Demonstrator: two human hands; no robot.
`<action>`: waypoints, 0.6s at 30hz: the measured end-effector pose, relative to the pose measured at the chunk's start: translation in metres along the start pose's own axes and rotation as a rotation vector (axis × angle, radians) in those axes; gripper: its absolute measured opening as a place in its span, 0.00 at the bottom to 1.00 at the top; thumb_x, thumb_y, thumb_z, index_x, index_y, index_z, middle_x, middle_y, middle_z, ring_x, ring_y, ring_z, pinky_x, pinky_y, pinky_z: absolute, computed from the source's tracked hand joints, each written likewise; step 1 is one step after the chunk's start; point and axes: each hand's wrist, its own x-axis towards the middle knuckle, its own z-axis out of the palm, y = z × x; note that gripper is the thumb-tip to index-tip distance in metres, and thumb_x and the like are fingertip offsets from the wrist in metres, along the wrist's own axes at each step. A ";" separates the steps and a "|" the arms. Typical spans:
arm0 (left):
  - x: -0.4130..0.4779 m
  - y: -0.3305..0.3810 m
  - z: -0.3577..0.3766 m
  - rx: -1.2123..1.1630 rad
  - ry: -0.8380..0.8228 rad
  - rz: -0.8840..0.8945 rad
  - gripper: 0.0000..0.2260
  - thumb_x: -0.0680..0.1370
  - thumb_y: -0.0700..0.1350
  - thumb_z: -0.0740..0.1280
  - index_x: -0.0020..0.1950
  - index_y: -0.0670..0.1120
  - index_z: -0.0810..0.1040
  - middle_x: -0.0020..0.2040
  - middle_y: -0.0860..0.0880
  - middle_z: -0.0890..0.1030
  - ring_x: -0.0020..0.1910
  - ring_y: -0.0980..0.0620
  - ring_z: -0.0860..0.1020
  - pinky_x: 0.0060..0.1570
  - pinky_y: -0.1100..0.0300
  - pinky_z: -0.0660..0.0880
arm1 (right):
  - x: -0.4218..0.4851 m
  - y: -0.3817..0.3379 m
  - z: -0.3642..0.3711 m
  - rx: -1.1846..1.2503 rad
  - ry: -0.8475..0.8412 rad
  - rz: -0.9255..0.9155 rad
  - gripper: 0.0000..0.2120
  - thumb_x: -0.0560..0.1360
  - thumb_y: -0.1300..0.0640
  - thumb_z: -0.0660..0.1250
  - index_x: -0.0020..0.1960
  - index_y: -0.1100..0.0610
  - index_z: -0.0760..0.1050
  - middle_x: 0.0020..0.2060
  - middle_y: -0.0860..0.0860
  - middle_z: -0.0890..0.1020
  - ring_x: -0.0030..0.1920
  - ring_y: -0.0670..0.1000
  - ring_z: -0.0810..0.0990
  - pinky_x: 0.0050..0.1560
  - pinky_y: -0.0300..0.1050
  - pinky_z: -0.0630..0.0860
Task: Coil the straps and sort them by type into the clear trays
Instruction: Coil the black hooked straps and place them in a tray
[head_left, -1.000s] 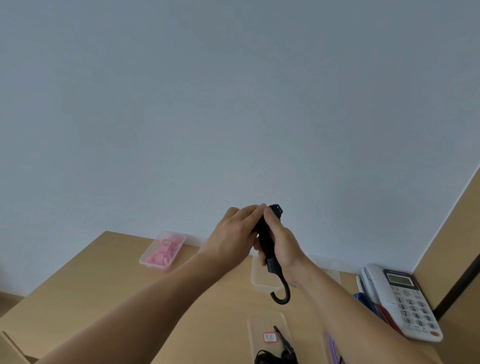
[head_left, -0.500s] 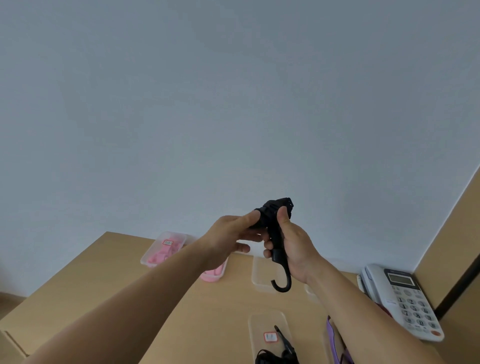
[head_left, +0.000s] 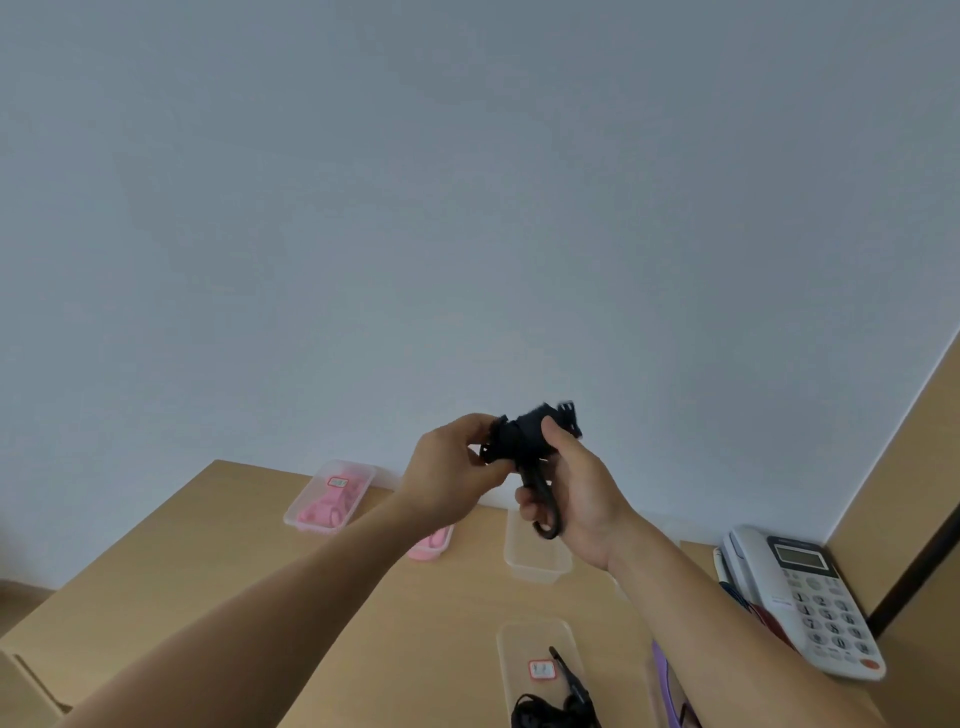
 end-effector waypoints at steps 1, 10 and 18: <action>-0.002 -0.001 0.003 0.149 0.035 0.073 0.13 0.73 0.46 0.72 0.57 0.54 0.79 0.47 0.59 0.84 0.39 0.59 0.81 0.43 0.64 0.75 | 0.000 0.000 0.002 -0.002 -0.001 0.003 0.28 0.76 0.35 0.61 0.61 0.58 0.80 0.44 0.54 0.80 0.31 0.51 0.74 0.29 0.42 0.65; -0.006 0.002 -0.010 -0.414 -0.381 -0.163 0.28 0.71 0.48 0.69 0.69 0.57 0.68 0.61 0.57 0.77 0.58 0.54 0.78 0.49 0.63 0.77 | -0.001 -0.002 -0.004 -0.150 0.026 -0.001 0.29 0.70 0.36 0.69 0.54 0.61 0.82 0.38 0.55 0.77 0.30 0.51 0.73 0.24 0.40 0.58; -0.004 -0.004 0.001 -0.660 -0.292 -0.200 0.17 0.73 0.50 0.67 0.60 0.44 0.76 0.51 0.44 0.82 0.49 0.49 0.82 0.56 0.51 0.79 | -0.004 -0.006 0.001 -0.312 -0.072 -0.051 0.25 0.66 0.43 0.78 0.48 0.65 0.79 0.35 0.53 0.80 0.31 0.53 0.76 0.31 0.44 0.63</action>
